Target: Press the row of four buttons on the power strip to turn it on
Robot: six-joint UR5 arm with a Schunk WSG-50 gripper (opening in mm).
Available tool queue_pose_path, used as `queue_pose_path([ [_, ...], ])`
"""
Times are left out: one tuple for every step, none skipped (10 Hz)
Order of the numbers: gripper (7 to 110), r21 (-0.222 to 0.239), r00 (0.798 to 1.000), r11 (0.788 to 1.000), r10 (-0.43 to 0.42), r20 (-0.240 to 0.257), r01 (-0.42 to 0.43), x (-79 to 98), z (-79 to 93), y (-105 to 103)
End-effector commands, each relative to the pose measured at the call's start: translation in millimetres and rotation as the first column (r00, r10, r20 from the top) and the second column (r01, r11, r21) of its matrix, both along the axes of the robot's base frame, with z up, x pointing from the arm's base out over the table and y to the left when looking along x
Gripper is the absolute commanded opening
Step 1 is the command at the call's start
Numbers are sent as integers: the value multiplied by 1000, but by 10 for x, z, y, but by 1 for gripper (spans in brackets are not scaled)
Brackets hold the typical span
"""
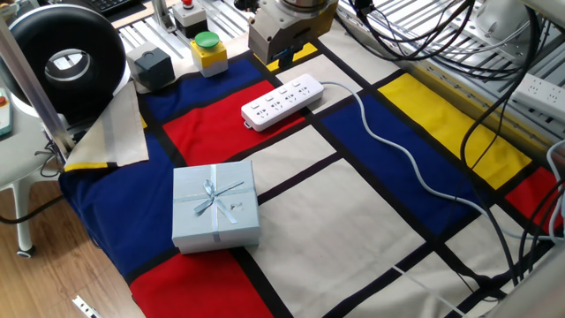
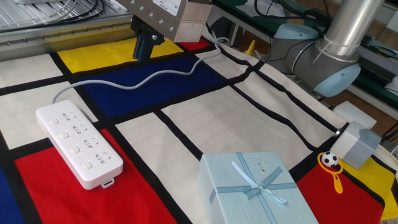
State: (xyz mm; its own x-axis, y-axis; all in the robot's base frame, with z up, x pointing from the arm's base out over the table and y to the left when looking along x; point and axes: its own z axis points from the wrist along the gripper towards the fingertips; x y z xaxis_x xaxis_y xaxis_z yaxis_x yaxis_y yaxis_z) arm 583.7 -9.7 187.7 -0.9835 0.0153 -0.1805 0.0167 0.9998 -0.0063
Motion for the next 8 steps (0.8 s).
queue_pose_path([
  [7,9,1000,1000,-2,2,2,-2,-5,4],
  [7,5,1000,1000,-2,3,2,-2,-6,-8],
  [7,5,1000,1000,-2,3,2,-2,-7,-7],
  [7,0,1000,1000,-1,2,1,-3,-9,-16],
  [7,-3,1000,1000,0,4,0,-3,-17,-27],
  [7,-7,1000,1000,3,4,-3,-8,-26,-45],
  [7,-8,1000,1000,3,5,-3,-10,-34,-62],
  [7,-16,1000,1000,4,8,-4,-10,-43,-98],
])
